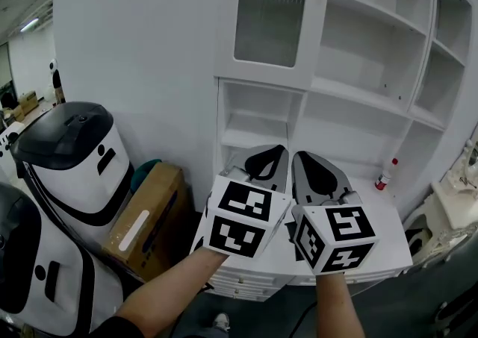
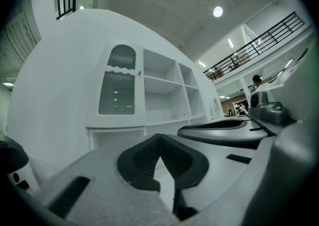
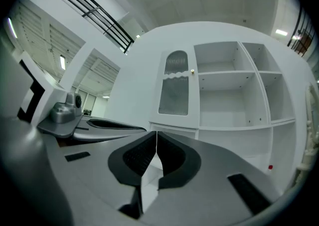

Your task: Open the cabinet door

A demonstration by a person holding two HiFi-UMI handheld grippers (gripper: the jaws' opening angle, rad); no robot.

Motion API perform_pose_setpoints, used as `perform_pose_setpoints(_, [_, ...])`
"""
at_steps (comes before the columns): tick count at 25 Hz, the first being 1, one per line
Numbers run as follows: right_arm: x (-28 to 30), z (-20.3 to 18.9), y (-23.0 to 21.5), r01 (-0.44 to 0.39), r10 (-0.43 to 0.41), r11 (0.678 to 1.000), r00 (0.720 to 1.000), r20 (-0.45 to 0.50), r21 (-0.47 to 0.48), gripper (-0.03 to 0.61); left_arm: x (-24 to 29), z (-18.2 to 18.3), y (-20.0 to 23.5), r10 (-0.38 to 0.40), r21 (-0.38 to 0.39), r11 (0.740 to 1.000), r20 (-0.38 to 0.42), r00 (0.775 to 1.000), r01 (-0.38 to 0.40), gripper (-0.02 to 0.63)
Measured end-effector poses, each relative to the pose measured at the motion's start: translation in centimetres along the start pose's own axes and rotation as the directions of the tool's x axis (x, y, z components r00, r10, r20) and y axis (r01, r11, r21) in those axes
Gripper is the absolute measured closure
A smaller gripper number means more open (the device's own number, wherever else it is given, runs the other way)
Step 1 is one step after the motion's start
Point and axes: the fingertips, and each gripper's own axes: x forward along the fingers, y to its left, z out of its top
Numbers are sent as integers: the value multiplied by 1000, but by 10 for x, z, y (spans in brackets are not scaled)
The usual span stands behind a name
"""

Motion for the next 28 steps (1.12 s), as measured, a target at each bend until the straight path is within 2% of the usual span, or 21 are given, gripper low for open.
perform_pose_setpoints(8, [89,3,-24,-2,2,1000,1000,12,-2,557,68,2,61,-13,-1,1000,24,1000,13,609])
perform_pose_setpoints(13, [126,21,-40,13,-12,1000,999,45,-12,555,100,20,87,-37,31,999,62,997,35,609])
perform_pose_setpoints(23, [155,63,-81,16,-13,1000,992,125,-24,555,142,82,93,-63,141,989,181,981,37,609])
perform_pose_setpoints(28, [162,82,-104,-9,18,999,986,166,-54,555,165,106,89,-42,186,983,223,974,0,609])
